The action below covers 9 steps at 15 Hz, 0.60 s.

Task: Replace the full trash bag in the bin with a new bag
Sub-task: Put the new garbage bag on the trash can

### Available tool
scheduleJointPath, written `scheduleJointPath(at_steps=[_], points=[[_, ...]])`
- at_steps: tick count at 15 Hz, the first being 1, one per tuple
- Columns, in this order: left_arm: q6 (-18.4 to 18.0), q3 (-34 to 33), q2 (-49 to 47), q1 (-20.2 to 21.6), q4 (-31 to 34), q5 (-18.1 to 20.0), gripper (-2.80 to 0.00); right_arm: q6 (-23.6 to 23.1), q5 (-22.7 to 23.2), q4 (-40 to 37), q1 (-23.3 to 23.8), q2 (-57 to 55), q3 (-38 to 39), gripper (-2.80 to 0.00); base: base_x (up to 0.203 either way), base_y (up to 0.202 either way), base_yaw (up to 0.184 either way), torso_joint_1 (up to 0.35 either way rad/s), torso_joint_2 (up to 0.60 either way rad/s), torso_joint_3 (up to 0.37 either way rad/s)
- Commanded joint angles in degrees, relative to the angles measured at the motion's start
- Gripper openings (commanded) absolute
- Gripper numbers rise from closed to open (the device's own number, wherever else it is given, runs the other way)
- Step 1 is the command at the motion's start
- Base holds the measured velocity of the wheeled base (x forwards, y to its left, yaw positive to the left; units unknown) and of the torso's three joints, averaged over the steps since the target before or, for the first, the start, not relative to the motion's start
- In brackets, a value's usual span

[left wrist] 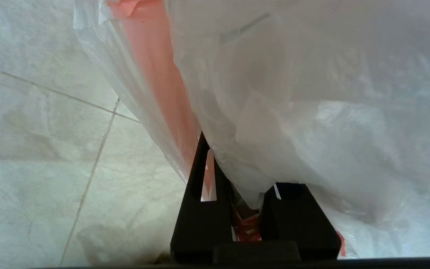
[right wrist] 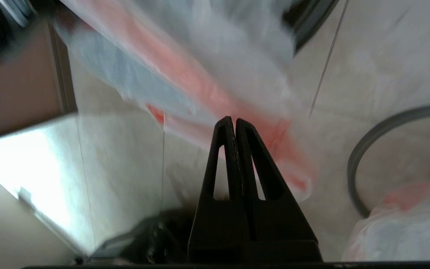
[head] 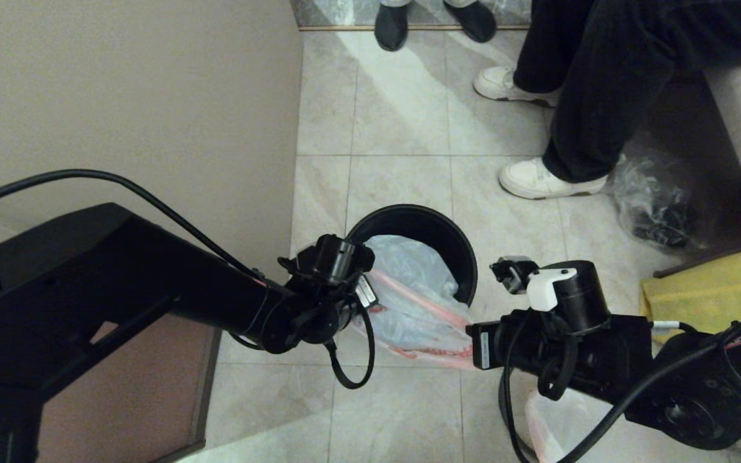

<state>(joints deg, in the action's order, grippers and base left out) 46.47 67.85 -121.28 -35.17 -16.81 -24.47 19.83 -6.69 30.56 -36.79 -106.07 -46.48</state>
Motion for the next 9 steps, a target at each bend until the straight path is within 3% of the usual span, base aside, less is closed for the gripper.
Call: scheduleJointPath(at_steps=[1, 6, 9], points=[[0.3, 0.1, 0.2, -0.1, -0.2, -0.1, -2.80, 0.2, -0.7, 0.0, -0.1, 4.6, 0.0, -2.80, 0.000, 0.000, 0.000, 0.000, 0.00, 0.000], [0.2, 0.1, -0.3, -0.1, -0.3, -0.2, -2.80, -0.2, -0.7, -0.3, -3.2, 8.7, 5.1, -2.80, 0.000, 0.000, 0.000, 0.000, 0.00, 0.000], [0.3, 0.0, -0.3, 0.0, -0.3, -0.2, -2.80, -0.1, -0.6, -1.2, -4.7, 3.3, 5.5, -2.80, 0.000, 0.000, 0.000, 0.000, 0.00, 0.000]])
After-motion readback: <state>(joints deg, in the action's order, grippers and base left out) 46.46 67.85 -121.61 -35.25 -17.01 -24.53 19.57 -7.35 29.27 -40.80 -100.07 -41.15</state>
